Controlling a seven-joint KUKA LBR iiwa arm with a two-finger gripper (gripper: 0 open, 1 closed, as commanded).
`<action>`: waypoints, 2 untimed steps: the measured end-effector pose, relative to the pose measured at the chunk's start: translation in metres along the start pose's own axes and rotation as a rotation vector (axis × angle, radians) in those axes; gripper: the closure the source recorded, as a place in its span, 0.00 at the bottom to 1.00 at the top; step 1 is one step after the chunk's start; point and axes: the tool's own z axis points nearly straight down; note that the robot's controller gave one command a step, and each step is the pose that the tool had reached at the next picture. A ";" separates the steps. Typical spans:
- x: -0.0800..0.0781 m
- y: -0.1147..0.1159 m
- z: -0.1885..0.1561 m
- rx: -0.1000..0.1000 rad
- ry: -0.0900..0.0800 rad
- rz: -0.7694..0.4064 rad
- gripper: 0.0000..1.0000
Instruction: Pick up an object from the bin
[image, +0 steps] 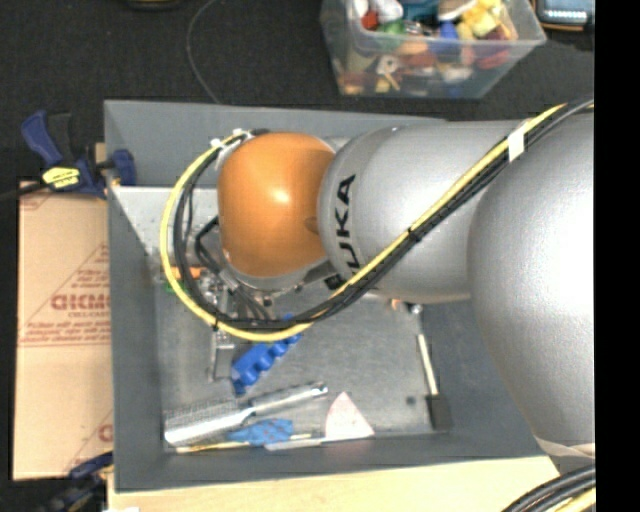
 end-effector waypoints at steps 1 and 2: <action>-0.001 0.000 -0.001 -0.001 -0.003 0.003 0.00; 0.002 -0.080 0.114 0.000 -0.005 -0.636 0.00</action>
Offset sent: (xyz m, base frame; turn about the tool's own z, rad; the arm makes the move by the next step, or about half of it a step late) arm -0.0035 -0.0819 -0.1187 -0.6624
